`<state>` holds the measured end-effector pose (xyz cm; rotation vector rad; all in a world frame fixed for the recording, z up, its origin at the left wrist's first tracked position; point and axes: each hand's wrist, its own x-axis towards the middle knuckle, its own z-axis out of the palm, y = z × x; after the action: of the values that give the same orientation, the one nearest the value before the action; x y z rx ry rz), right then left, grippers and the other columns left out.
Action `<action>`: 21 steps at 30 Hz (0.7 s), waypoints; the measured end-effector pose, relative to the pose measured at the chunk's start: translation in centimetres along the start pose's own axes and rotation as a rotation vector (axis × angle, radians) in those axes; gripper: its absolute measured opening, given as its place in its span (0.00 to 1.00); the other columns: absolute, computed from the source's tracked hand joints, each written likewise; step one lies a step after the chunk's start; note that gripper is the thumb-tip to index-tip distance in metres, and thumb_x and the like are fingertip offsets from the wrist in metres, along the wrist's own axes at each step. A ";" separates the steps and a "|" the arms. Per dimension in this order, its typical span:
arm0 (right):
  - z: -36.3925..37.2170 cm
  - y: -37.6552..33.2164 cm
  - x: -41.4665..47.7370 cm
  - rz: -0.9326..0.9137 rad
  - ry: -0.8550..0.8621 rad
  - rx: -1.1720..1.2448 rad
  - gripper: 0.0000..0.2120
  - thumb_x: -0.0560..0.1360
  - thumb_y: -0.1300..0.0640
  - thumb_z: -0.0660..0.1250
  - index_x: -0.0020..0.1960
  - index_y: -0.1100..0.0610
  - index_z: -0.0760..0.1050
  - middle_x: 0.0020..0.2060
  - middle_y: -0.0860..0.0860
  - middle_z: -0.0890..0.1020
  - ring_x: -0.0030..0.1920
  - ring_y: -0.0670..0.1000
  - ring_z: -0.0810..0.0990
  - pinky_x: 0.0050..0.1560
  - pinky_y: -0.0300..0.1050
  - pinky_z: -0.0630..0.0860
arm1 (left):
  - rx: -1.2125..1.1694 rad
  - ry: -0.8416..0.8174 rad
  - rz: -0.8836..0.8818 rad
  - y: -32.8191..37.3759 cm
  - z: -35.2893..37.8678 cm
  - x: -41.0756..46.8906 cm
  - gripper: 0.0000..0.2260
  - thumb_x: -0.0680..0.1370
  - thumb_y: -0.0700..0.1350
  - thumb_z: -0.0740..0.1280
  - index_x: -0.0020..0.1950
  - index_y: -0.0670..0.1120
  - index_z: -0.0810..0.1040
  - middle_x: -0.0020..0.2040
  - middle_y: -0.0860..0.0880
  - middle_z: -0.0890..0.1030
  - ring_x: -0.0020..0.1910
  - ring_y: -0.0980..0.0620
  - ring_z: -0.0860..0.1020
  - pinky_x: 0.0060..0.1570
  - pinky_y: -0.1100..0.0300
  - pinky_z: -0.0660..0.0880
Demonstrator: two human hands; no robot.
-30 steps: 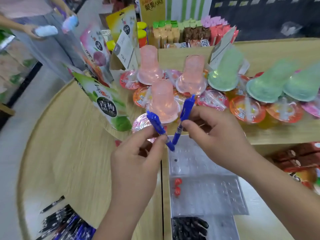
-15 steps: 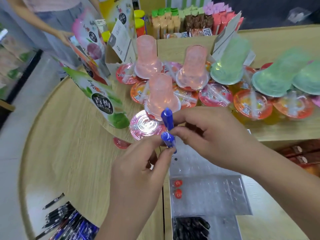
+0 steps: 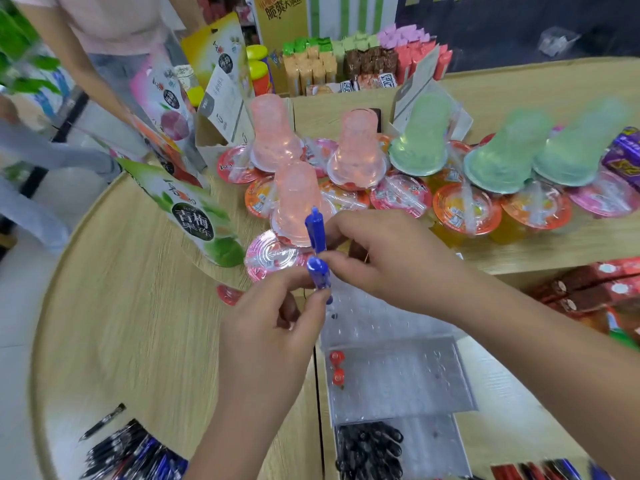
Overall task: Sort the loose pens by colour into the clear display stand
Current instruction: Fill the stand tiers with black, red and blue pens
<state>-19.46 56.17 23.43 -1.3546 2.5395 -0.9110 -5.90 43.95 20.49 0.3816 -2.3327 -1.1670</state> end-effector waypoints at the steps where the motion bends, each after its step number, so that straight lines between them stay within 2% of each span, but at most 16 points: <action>1: 0.0 0.0 0.0 -0.002 -0.001 0.015 0.07 0.77 0.50 0.67 0.53 0.50 0.79 0.42 0.41 0.82 0.35 0.42 0.75 0.38 0.45 0.74 | 0.004 -0.004 0.010 0.0 0.1 0.1 0.09 0.73 0.45 0.72 0.49 0.59 0.80 0.30 0.52 0.72 0.31 0.53 0.71 0.34 0.58 0.70; 5: 0.1 0.1 -0.2 -0.024 -0.014 0.019 0.08 0.77 0.52 0.65 0.55 0.52 0.78 0.43 0.41 0.81 0.36 0.42 0.71 0.37 0.42 0.69 | 0.003 -0.015 0.003 -0.3 0.5 0.3 0.10 0.73 0.46 0.72 0.50 0.60 0.80 0.30 0.51 0.71 0.31 0.52 0.71 0.34 0.56 0.71; 8: 0.2 0.2 -0.4 -0.029 -0.028 0.028 0.02 0.78 0.53 0.64 0.50 0.48 0.74 0.36 0.36 0.73 0.36 0.40 0.70 0.35 0.36 0.65 | -0.027 0.002 -0.033 -0.5 0.7 0.2 0.10 0.74 0.43 0.74 0.51 0.57 0.81 0.31 0.51 0.73 0.31 0.51 0.72 0.34 0.57 0.71; 11: 0.3 0.0 -0.6 -0.023 -0.029 0.056 0.08 0.79 0.54 0.63 0.48 0.41 0.67 0.33 0.33 0.70 0.36 0.35 0.71 0.35 0.32 0.63 | -0.070 0.010 -0.070 -0.3 0.8 0.2 0.10 0.74 0.41 0.75 0.49 0.55 0.82 0.32 0.53 0.75 0.32 0.53 0.73 0.34 0.64 0.70; 17: 0.4 0.0 -0.8 -0.008 -0.036 0.136 0.09 0.79 0.54 0.64 0.49 0.39 0.68 0.35 0.33 0.72 0.38 0.40 0.75 0.36 0.35 0.67 | -0.123 0.010 -0.118 0.0 0.5 0.2 0.09 0.73 0.40 0.74 0.49 0.54 0.83 0.34 0.55 0.77 0.32 0.54 0.74 0.35 0.64 0.71; 21: -0.1 -0.2 -1.2 0.005 -0.064 0.190 0.11 0.79 0.55 0.64 0.52 0.38 0.70 0.41 0.32 0.76 0.42 0.44 0.78 0.41 0.35 0.73 | -0.132 0.025 -0.142 0.1 0.1 -0.1 0.08 0.74 0.40 0.74 0.50 0.52 0.83 0.40 0.53 0.81 0.35 0.53 0.76 0.38 0.60 0.75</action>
<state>-18.70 57.08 23.43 -1.2992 2.3400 -1.0600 -5.86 44.08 20.46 0.5179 -2.2225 -1.3665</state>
